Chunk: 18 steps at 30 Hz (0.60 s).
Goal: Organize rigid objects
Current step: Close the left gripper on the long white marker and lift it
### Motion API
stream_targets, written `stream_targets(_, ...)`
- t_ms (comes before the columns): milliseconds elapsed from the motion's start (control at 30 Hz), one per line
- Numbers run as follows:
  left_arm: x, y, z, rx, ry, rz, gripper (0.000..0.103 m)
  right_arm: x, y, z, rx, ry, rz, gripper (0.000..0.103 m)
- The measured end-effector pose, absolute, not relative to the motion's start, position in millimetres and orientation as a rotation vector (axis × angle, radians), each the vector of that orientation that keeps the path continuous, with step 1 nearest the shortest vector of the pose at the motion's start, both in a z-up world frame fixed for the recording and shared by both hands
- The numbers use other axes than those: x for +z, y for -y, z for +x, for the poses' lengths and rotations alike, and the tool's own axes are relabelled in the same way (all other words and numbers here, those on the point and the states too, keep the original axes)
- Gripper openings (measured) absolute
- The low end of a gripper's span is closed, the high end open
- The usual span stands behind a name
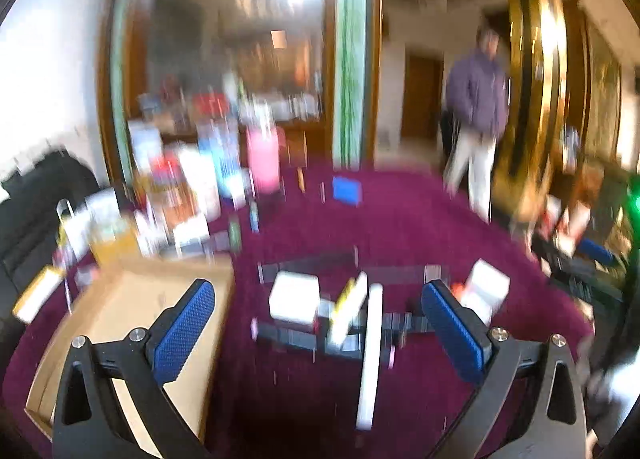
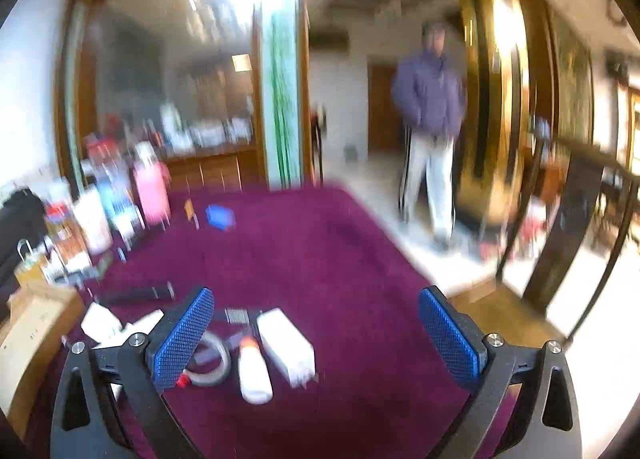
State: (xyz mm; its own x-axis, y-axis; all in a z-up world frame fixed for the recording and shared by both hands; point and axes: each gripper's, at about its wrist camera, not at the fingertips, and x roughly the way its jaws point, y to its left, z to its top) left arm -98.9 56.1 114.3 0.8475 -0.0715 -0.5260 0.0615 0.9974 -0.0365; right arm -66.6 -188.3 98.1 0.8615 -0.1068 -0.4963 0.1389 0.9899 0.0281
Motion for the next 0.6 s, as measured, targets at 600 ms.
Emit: stream_targets(600,37,-27,-66,-0.202,-0.882,0.018,0.073,48,211,-31,-0.063,-0.634,0.264,0.102)
